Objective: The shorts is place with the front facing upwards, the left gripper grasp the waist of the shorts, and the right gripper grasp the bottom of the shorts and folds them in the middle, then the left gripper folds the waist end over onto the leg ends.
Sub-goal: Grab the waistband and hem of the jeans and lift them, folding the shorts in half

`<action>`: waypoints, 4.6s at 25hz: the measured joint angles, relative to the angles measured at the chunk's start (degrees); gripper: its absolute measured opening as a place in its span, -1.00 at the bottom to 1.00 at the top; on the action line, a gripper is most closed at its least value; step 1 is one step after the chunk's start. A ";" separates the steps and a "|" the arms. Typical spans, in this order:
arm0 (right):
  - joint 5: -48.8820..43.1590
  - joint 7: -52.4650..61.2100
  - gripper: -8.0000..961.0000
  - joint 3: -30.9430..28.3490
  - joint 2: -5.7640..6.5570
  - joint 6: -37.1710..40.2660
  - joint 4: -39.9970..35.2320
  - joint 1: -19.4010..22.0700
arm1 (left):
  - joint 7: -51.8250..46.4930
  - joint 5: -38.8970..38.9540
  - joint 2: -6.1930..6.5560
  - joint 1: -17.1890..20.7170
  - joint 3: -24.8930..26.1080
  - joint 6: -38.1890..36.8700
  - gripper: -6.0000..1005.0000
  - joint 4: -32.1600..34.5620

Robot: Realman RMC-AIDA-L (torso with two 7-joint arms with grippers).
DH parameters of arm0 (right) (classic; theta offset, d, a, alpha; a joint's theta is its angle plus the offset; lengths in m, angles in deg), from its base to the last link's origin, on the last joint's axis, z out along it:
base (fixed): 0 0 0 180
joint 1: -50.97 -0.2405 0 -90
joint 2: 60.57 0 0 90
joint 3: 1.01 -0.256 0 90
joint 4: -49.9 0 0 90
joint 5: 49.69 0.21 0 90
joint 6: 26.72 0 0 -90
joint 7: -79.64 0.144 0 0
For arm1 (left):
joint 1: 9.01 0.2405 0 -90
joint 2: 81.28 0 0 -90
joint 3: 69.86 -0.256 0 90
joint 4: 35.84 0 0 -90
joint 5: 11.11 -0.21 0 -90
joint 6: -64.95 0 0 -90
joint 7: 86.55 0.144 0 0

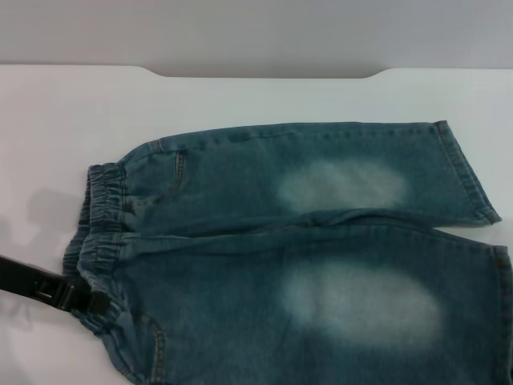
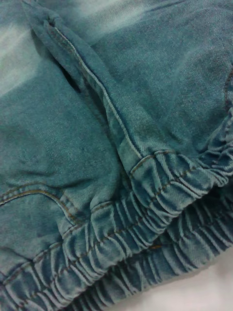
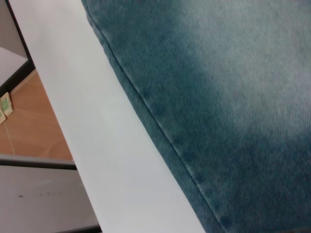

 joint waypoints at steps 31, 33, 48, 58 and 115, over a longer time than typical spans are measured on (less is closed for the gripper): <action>8.07 1.72 -0.95 2.98 0.40 -2.16 -6.70 3.24 | 0.07 2.68 -0.09 -0.96 0.67 -0.12 -0.75 1.65; 9.06 1.63 -0.95 2.96 0.40 -1.78 -7.57 3.47 | 0.08 4.23 -0.09 -1.47 0.69 -0.10 -0.74 2.39; 24.06 -0.83 -0.95 -6.53 1.54 4.71 -17.43 7.51 | 0.34 11.10 0.53 -2.37 3.07 0.30 -0.73 5.22; 29.16 -2.33 -0.95 -14.43 1.37 3.88 -19.43 7.72 | 2.21 15.74 0.48 -2.34 8.00 0.59 -0.72 5.94; 41.87 -9.76 -0.95 -23.40 0.38 -28.74 -2.90 8.13 | 1.59 16.78 -0.09 -2.19 7.55 23.88 -0.67 0.83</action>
